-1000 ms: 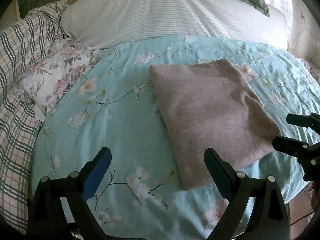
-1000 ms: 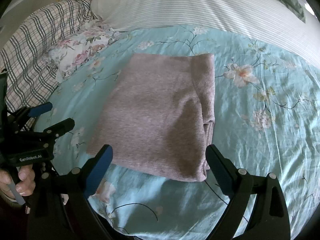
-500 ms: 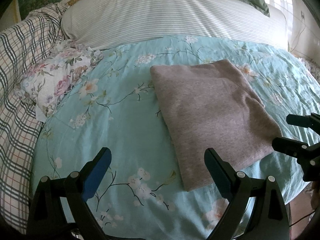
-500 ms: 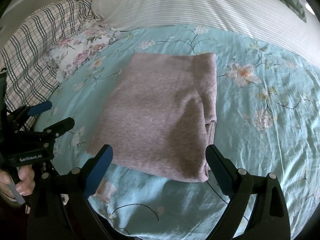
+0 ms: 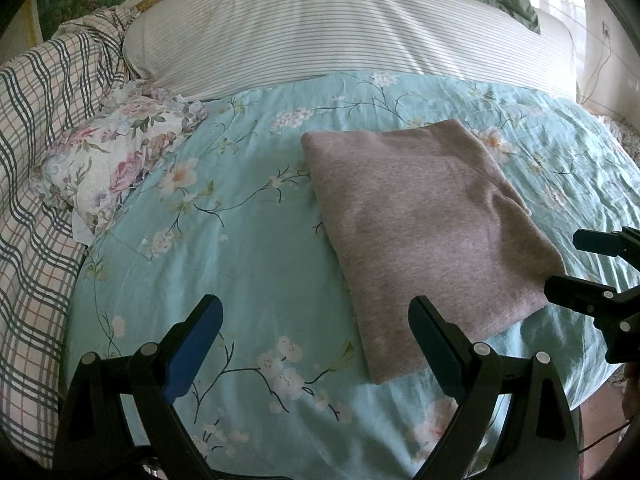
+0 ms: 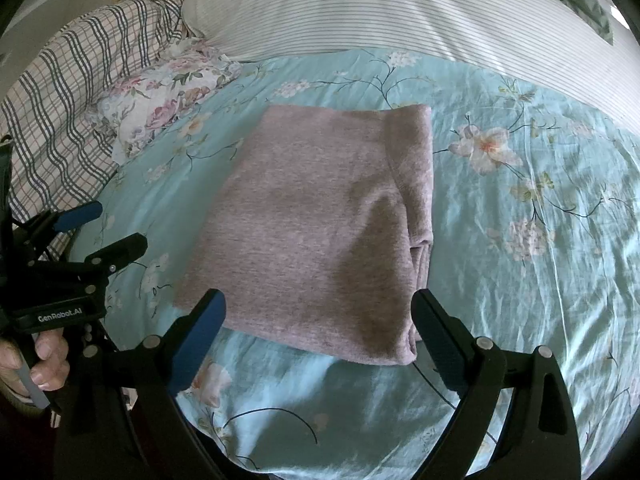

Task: Fold small clothes

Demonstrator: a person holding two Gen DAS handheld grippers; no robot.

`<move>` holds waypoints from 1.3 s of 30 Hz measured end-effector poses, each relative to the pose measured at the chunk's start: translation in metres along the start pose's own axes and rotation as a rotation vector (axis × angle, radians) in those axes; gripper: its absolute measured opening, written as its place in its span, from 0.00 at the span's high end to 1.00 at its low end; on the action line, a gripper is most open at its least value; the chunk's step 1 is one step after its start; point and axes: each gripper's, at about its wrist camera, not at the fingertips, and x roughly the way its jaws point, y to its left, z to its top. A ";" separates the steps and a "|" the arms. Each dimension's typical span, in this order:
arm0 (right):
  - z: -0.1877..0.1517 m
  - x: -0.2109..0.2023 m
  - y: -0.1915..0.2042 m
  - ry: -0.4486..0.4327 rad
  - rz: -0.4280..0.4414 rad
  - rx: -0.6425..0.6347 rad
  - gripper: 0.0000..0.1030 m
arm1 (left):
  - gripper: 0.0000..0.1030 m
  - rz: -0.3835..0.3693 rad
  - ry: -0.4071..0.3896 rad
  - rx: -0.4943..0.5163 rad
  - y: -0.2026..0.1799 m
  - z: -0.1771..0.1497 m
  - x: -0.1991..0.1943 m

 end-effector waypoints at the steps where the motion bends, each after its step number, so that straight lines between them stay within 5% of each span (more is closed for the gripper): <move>1: 0.000 0.000 0.000 0.000 0.000 -0.001 0.09 | 0.08 0.001 0.000 0.000 0.000 0.000 0.000; 39: 0.002 0.002 0.000 0.003 -0.003 0.000 0.09 | 0.08 -0.003 0.001 -0.001 0.006 0.009 0.006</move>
